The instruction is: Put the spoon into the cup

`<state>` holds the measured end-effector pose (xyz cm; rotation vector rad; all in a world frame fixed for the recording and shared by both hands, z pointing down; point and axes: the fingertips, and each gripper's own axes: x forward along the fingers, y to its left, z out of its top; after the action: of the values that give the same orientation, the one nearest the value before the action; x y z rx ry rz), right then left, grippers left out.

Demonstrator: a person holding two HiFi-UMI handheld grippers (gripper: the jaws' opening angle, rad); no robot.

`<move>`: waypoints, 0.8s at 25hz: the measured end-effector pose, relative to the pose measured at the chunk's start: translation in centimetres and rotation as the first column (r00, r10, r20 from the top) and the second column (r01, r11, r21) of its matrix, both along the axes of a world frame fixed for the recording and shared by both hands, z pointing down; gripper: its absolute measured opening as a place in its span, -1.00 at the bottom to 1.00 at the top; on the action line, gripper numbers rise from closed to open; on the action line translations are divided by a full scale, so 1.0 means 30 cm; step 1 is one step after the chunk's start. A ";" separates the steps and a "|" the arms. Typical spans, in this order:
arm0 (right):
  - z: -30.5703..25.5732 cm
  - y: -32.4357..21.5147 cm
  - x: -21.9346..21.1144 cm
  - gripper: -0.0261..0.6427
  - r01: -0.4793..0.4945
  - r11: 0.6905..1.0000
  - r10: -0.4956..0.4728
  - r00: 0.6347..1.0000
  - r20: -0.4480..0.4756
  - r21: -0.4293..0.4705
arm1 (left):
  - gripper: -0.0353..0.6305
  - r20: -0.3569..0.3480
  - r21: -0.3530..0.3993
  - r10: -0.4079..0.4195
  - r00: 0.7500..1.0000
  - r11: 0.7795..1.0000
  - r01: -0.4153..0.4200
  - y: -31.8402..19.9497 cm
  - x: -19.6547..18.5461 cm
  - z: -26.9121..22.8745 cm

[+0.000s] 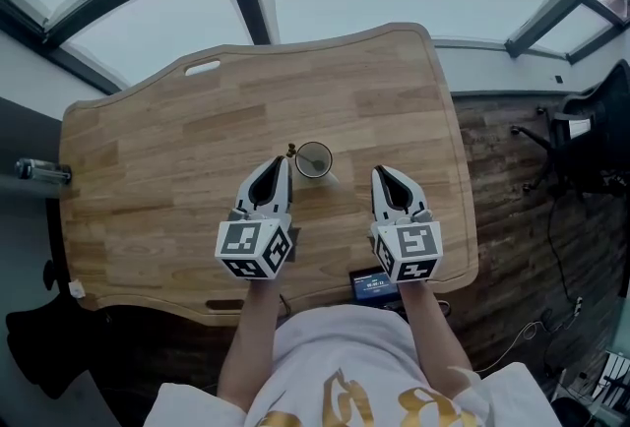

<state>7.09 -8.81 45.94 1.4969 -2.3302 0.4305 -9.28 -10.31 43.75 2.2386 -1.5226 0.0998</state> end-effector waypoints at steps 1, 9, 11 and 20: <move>-0.010 0.010 0.000 -0.83 -0.001 1.000 0.001 1.000 0.000 0.008 | -0.85 -0.003 0.009 0.004 1.000 1.000 -0.004 0.011 0.001 -0.013; -0.085 0.090 -0.036 -0.83 0.022 0.998 -0.023 1.000 0.006 0.055 | -0.85 0.073 0.031 0.017 0.997 0.999 -0.019 0.093 -0.007 -0.063; -0.099 0.102 -0.043 -0.83 0.027 0.998 -0.028 1.000 0.009 0.065 | -0.85 0.091 0.040 0.017 0.996 0.999 -0.021 0.111 -0.011 -0.077; -0.157 0.128 -0.076 -0.83 0.051 0.993 -0.052 0.999 0.007 0.103 | -0.85 0.122 0.075 -0.008 0.992 0.997 -0.001 0.162 -0.047 -0.125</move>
<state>4.79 -4.96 41.24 1.4790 -2.4263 0.3085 -10.70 -5.44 40.01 2.3263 -1.6187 0.1857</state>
